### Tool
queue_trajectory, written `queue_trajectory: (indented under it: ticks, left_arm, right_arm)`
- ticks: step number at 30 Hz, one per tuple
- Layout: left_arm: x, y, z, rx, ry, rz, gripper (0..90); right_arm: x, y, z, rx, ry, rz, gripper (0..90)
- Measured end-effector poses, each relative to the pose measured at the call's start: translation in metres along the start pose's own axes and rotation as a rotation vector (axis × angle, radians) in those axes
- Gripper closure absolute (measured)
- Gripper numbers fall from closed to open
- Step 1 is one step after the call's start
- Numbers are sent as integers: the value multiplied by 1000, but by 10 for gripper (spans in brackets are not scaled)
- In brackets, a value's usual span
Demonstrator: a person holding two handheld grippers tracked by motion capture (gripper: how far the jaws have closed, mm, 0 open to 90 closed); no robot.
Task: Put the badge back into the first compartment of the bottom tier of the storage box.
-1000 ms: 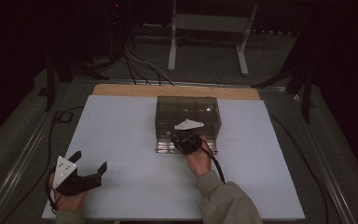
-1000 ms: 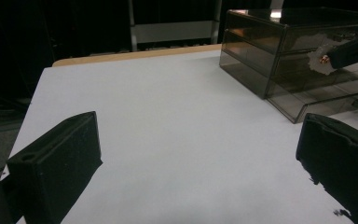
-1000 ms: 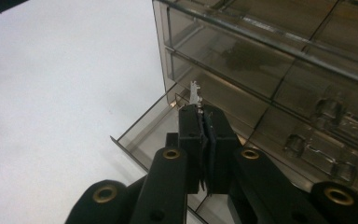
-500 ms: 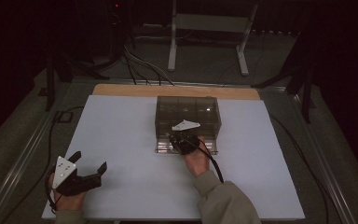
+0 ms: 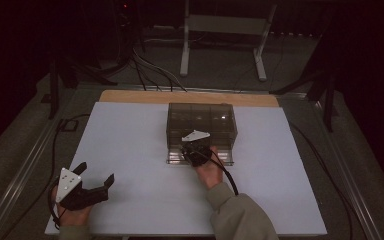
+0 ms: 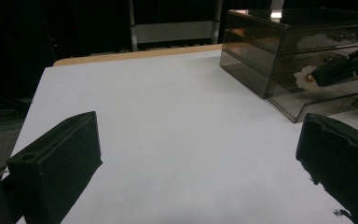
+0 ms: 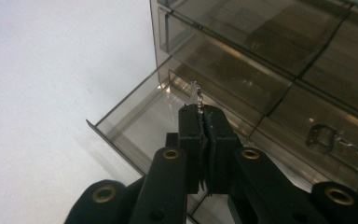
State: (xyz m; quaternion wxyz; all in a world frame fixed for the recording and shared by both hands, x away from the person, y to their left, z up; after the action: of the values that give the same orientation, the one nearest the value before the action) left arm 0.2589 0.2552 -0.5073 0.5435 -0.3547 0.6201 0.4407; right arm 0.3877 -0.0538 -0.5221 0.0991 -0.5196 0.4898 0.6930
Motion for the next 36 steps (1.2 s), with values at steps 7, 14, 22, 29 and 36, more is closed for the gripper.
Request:
queue_trajectory:
  ticks: [7, 14, 22, 29, 36]
  left_arm:
    - [0, 0, 0, 0, 0, 1, 7]
    - [0, 0, 0, 1, 2, 2, 7]
    - [0, 0, 0, 2, -2, 5, 7]
    - [1, -1, -1, 0, 2, 10, 7]
    - [2, -1, -1, 0, 3, 14, 7]
  right_arm:
    - [2, -5, 5, -4, 21, 24, 871]
    - [-3, 3, 8, -129, -29, -48, 573]
    - [-8, 13, 1, -155, -108, -87, 368]
    - [-13, 31, -9, -112, -135, -117, 209]
    - [-10, 48, -23, -63, -146, -123, 90]
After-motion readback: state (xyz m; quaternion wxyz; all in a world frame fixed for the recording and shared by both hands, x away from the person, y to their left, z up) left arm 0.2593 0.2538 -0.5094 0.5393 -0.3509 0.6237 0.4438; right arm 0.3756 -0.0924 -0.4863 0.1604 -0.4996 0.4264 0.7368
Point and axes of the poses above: each handheld gripper's, and its own axes: y roughly backward along the jaws, x roughly out of its underside, z roughly to its left, the point moved 4 cm from there along -y, roughly forward along the jaws, and after that the axes turned 9 degrees about -z, right-handed, at the moved point
